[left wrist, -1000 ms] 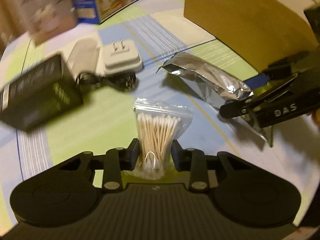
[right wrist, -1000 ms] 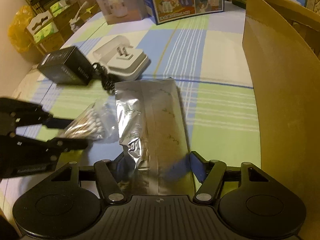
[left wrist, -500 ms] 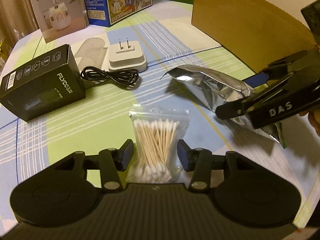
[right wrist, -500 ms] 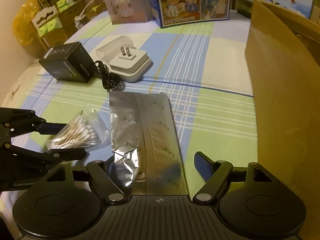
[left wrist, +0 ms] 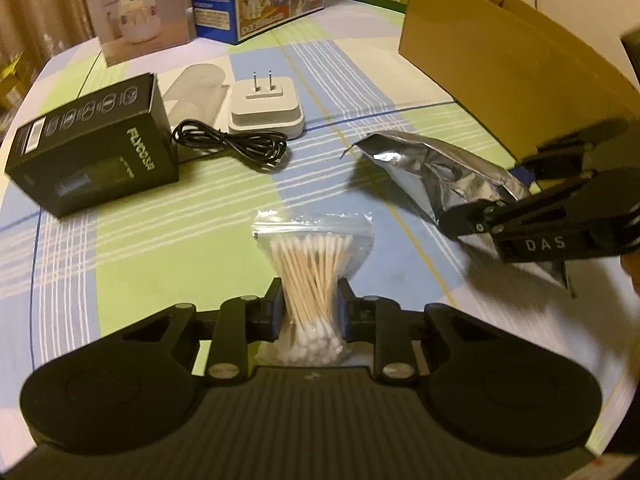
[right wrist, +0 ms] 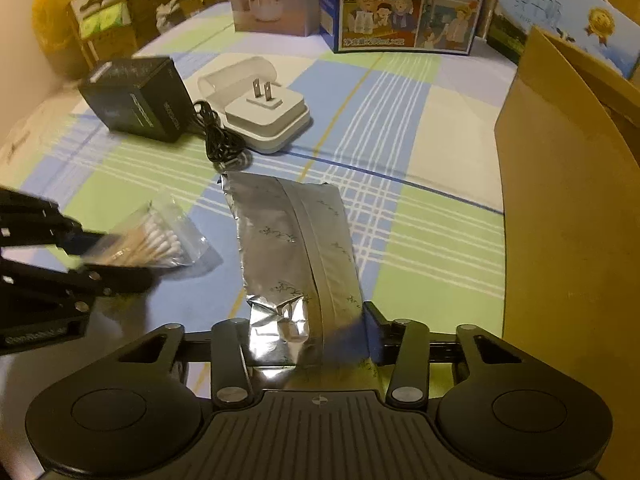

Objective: Organize objects
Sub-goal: 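Grasp the bagged cotton swabs with the left tool while the right tool lifts the foil bag, then carry the foil bag and cotton swabs over the cardboard box with both tools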

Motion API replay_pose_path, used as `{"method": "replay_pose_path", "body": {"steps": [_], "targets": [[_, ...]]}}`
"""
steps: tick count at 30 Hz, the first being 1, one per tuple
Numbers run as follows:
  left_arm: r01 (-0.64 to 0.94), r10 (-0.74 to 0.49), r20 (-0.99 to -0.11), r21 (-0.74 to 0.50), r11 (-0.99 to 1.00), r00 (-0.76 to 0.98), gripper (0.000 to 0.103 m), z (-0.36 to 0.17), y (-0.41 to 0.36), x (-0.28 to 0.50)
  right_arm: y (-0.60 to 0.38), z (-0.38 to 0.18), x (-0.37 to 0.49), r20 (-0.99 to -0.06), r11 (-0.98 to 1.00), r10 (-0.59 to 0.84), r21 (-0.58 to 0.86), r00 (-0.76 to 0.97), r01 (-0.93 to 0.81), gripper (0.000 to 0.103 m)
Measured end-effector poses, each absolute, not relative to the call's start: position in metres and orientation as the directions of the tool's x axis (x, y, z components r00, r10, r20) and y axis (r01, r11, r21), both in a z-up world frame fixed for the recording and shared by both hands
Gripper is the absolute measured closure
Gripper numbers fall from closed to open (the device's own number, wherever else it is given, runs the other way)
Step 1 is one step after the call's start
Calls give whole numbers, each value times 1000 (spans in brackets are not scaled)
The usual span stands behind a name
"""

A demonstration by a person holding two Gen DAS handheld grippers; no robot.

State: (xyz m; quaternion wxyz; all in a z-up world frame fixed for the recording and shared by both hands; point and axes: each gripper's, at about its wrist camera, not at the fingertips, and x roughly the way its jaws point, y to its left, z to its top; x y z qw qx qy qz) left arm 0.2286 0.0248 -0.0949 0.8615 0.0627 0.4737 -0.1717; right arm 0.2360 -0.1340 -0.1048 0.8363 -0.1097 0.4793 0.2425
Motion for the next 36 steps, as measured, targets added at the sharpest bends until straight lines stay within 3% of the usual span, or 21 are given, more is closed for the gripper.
{"method": "replay_pose_path", "body": {"steps": [16,36], "targets": [[224,-237,-816,-136,965,527,83,-54,19,172,-170,-67,178,-792,895,400,228,461,-385,65],[202,-244,-762,-151,968,600,83,12,6,92,-193,1,89,-734,890,407,186,544,-416,65]]}}
